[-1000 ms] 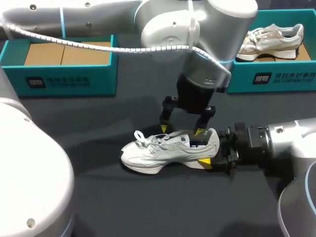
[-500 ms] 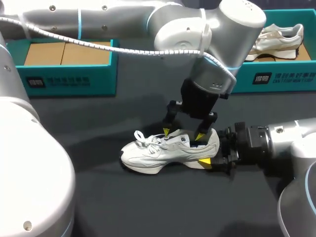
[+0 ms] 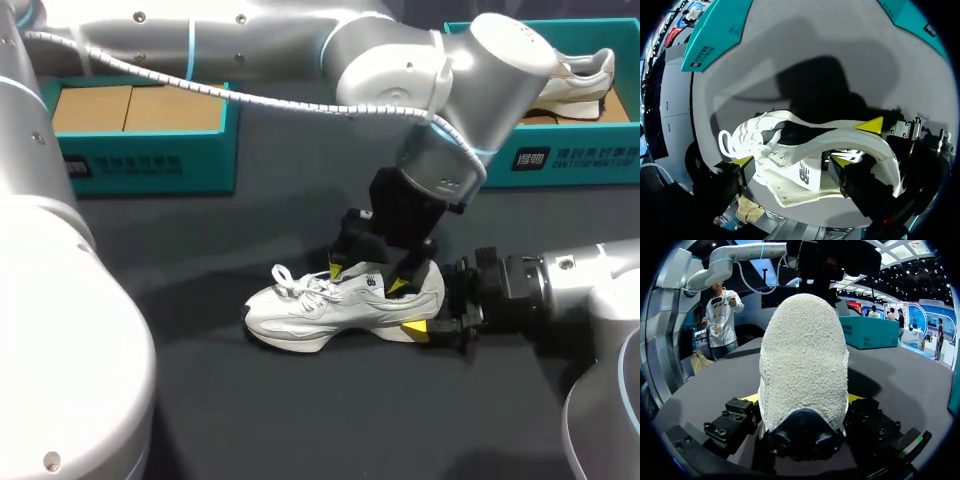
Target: Take the shoe out of the shoebox, open the shoe tongue, remove and reinsert the insole, then place the shoe into the shoebox
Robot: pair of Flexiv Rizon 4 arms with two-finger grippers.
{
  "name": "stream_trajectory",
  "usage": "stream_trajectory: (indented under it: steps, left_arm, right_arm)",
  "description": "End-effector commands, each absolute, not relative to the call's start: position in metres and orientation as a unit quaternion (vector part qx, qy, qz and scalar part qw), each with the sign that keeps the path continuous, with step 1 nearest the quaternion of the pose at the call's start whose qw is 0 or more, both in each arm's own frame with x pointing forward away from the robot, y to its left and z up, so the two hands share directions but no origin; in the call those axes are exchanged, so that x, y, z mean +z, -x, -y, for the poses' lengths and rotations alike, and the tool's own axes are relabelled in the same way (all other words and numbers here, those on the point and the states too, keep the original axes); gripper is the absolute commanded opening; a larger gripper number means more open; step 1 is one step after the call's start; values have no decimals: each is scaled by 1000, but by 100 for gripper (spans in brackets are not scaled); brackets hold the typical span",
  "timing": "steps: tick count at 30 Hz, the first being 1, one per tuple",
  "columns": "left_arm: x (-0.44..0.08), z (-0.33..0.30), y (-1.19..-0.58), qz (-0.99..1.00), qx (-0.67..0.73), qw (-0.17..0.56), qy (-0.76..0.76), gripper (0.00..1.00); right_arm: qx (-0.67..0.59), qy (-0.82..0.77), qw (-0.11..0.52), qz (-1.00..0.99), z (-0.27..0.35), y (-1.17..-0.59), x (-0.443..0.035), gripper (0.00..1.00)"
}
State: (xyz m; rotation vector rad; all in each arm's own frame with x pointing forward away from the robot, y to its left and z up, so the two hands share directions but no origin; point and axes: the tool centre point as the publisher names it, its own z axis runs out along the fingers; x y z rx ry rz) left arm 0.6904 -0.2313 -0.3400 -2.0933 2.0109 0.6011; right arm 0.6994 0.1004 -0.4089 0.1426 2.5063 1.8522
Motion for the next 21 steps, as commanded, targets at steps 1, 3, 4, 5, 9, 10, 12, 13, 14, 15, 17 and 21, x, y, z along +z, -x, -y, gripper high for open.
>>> stream_trajectory:
  steps: [1,3,4,5,9,10,12,13,14,15,17,21]
  left_arm:
    - [-341,235,-684,-670,222,107,701,94]
    - [-341,232,-682,-671,230,113,696,93]
    - [-342,230,-681,-672,232,117,694,92]
    - [-342,229,-680,-673,237,118,690,91]
    - [-343,226,-677,-673,243,127,687,82]
    - [-342,225,-677,-673,244,128,686,82]
    - [-341,224,-677,-673,247,127,686,75]
    - [-340,223,-678,-673,247,127,686,73]
    - [-339,223,-678,-673,248,127,686,73]
    - [-339,223,-679,-672,248,127,686,72]
    - [-337,222,-681,-672,250,127,685,70]
    - [-334,222,-683,-672,253,126,685,61]
  right_arm:
    - [592,-46,11,-804,-99,-700,-409,0]
    - [592,-46,11,-804,-99,-700,-409,0]
    - [592,-46,11,-804,-99,-700,-409,0]
    - [592,-46,11,-804,-99,-700,-409,0]
    - [592,-46,11,-804,-99,-700,-409,0]
    - [592,-46,11,-804,-99,-700,-409,0]
    - [592,-46,11,-804,-99,-700,-409,0]
    - [592,-46,11,-804,-99,-700,-409,0]
    - [592,-46,11,-804,-99,-700,-409,0]
    - [592,-46,11,-804,-99,-700,-409,0]
    - [592,-46,11,-804,-99,-700,-409,0]
    - [592,-46,11,-804,-99,-700,-409,0]
